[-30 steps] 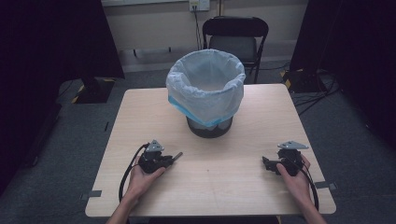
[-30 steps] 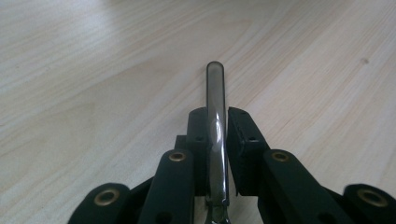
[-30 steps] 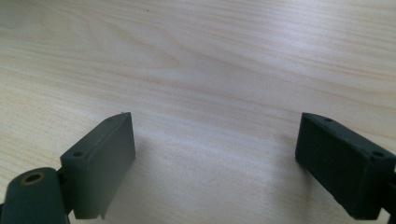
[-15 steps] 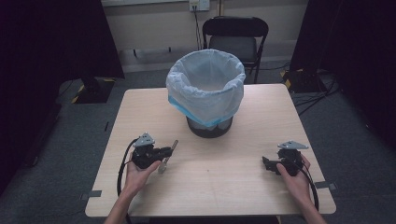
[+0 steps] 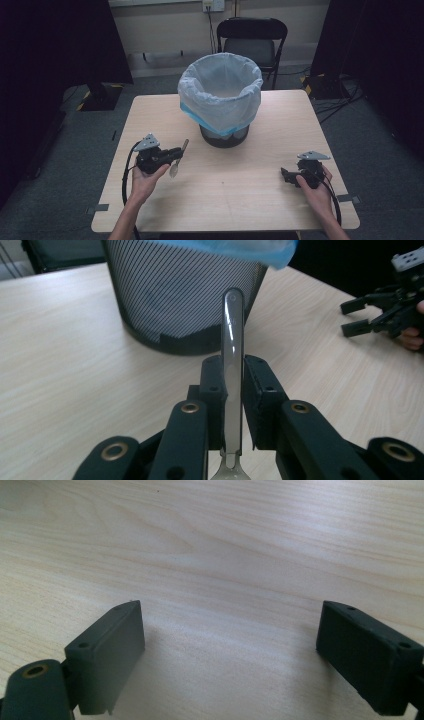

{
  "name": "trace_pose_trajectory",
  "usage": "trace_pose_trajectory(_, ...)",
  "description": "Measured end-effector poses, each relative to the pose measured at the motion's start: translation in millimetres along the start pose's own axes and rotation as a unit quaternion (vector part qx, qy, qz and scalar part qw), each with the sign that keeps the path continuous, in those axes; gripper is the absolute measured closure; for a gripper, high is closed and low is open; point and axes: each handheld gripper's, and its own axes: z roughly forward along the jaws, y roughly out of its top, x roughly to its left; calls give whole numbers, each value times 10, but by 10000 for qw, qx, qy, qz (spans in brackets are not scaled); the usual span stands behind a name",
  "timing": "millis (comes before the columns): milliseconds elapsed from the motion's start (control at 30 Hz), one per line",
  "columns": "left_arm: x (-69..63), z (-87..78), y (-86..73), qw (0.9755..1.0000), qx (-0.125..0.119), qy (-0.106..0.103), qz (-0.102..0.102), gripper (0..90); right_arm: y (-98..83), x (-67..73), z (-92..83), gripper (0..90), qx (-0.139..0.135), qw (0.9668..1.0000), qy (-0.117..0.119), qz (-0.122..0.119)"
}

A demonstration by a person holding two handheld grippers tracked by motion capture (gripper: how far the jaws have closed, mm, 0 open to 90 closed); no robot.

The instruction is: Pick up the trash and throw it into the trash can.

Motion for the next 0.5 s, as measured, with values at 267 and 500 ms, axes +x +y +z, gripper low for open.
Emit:
trace_pose_trajectory(267,-51,-24,280,9996,-231,-84,156,799,0,0,0,113,-2,10000,0,-2)
trace_pose_trajectory(500,-49,-92,598,9980,-572,-85,238,799,0,-1,1,112,-7,10000,5,-8)
